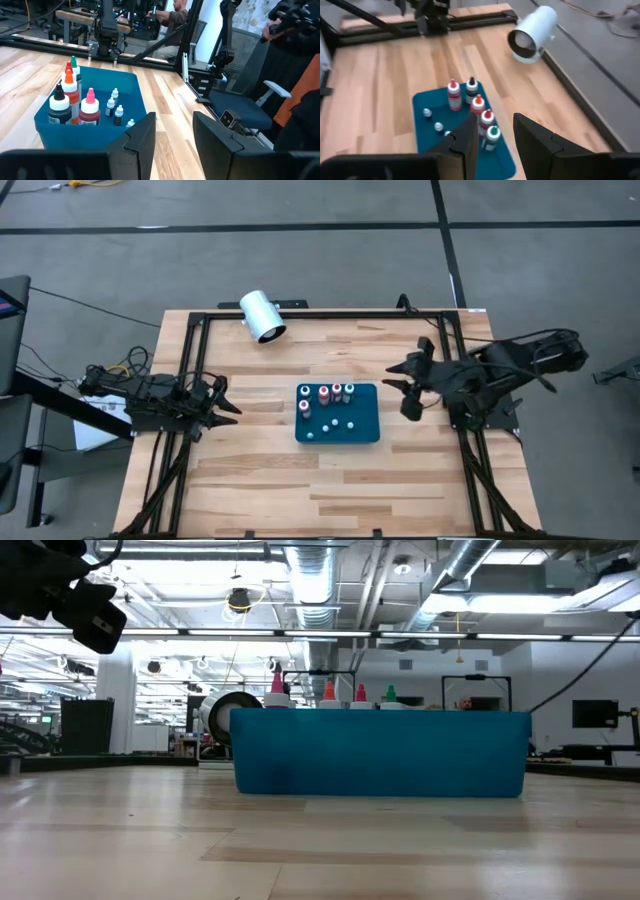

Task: Pick & Place food coloring
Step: Return to Home Position

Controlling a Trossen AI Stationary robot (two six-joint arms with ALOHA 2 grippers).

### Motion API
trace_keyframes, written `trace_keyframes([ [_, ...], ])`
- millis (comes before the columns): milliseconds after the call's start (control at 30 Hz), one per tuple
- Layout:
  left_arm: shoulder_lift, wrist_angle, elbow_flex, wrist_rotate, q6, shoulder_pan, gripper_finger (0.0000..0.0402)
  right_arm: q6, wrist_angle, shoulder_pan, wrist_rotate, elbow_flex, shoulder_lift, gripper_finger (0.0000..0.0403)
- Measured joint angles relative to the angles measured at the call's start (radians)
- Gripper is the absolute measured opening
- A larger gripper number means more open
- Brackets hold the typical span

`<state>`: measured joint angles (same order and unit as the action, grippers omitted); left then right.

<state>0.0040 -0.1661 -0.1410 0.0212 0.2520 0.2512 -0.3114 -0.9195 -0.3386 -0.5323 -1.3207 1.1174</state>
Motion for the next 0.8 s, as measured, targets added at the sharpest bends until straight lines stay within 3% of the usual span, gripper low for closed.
trace_keyframes([
  [400, 0.000, -0.002, 0.000, -0.001, 0.002, 0.000, 0.0122, -0.002, 0.253, 0.000, 0.113, 0.378, -0.298, 0.0113],
  [800, 0.000, -0.011, 0.000, -0.002, 0.005, 0.000, 0.0122, -0.057, 0.380, -0.002, 0.119, 0.668, -0.598, 0.0113],
])
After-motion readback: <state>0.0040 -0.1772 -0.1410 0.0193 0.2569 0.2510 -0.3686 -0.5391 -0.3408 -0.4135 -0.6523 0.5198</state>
